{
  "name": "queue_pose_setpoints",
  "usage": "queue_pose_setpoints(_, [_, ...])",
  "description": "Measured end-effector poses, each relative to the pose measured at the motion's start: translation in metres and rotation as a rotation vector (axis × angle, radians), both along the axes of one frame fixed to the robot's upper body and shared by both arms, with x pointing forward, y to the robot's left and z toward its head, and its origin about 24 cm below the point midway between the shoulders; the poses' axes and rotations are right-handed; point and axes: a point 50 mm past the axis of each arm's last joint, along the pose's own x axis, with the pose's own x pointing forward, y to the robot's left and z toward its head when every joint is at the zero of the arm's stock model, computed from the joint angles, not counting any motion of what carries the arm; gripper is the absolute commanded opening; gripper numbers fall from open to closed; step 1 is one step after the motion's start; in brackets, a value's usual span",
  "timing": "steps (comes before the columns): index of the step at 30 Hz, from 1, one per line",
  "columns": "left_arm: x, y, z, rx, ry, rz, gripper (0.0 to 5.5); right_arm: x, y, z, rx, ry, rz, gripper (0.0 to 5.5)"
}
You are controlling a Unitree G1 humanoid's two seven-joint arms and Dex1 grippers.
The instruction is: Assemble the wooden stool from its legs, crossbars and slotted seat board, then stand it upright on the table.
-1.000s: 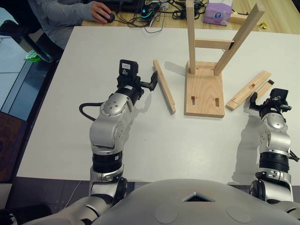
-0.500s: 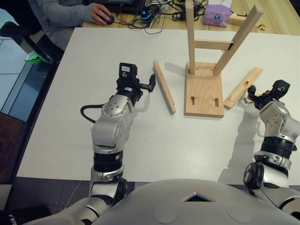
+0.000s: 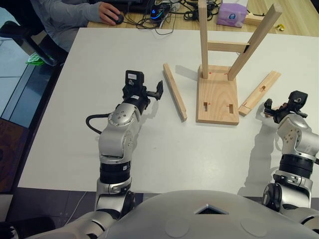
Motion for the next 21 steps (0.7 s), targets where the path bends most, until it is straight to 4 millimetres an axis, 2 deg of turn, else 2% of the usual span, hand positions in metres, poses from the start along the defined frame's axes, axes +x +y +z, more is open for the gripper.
queue_pose_setpoints(7, [-0.008,0.004,-0.009,-0.006,0.03,0.042,4.64,-0.019,-0.003,0.015,-0.046,0.016,-0.003,4.92])
queue_pose_setpoints(12, [-0.009,0.005,-0.011,-0.007,0.03,0.056,4.64,-0.027,-0.001,0.01,0.007,0.084,-0.014,4.92])
queue_pose_setpoints(16, [-0.009,0.005,-0.01,-0.007,0.02,0.059,4.64,-0.033,-0.009,0.009,0.013,0.098,-0.049,4.92])
queue_pose_setpoints(21, [-0.012,0.008,-0.014,-0.001,0.029,0.072,4.64,-0.046,-0.026,0.016,-0.097,0.135,-0.087,4.92])
